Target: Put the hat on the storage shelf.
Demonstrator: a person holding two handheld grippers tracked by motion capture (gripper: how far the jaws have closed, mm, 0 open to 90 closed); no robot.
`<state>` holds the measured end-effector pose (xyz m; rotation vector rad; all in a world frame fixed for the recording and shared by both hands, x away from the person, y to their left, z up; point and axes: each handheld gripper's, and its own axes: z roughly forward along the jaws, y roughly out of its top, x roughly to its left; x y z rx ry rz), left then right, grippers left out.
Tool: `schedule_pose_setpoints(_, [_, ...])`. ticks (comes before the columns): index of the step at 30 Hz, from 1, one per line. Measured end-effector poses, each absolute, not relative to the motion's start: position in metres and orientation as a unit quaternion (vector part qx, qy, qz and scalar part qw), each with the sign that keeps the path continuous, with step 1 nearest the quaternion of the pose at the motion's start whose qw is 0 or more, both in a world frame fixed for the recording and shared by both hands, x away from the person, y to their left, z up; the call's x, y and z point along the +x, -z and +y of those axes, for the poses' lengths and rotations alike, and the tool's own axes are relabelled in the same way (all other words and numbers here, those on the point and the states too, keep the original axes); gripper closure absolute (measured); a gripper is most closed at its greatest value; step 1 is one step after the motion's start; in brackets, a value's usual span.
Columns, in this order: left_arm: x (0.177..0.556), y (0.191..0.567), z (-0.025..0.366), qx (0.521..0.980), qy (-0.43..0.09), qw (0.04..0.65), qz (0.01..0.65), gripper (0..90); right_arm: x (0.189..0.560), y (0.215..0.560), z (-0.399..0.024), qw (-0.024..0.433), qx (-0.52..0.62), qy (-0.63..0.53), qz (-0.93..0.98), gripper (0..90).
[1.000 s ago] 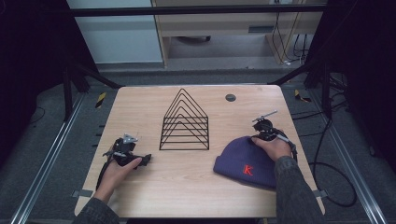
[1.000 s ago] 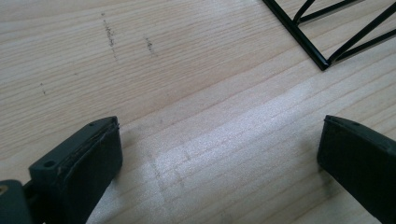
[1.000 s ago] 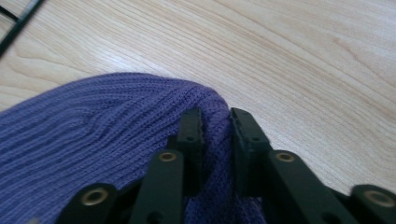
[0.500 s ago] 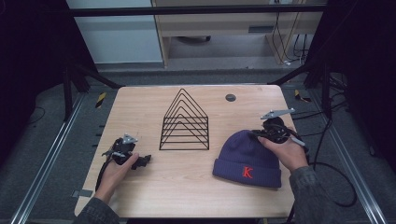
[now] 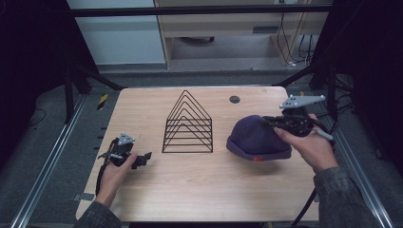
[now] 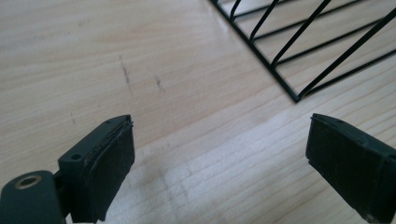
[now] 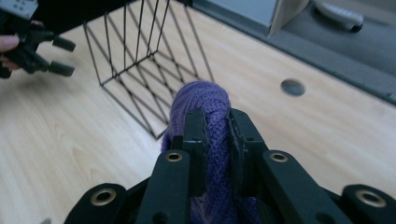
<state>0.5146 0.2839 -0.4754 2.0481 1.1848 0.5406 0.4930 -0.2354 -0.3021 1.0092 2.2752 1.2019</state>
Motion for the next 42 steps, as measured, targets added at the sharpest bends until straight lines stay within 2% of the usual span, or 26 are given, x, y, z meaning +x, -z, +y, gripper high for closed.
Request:
schedule_pose_setpoints(10, [0.526, 0.41, 0.272, 0.795, -0.215, 0.382, 0.419, 8.0, 0.517, 0.241, -0.227, 0.221, 0.344, -0.447, 0.796, 78.6])
schedule_pose_setpoints(14, [0.532, 0.387, 0.266, 0.799, -0.214, 0.386, 0.408, 7.8, 0.524, 0.227, -0.216, 0.228, 0.339, -0.449, 0.795, 78.6])
schedule_pose_setpoints(16, [0.535, 0.371, 0.261, 0.797, -0.197, 0.403, 0.404, 7.3, 0.528, 0.217, -0.206, 0.231, 0.335, -0.452, 0.794, 78.5])
schedule_pose_setpoints(19, [0.537, 0.356, 0.255, 0.803, -0.205, 0.403, 0.389, 6.9, 0.532, 0.21, -0.196, 0.233, 0.331, -0.458, 0.792, 78.5])
schedule_pose_setpoints(42, [0.535, 0.306, 0.225, 0.807, -0.198, 0.443, 0.335, 7.0, 0.542, 0.176, -0.146, 0.233, 0.303, -0.506, 0.773, 78.5])
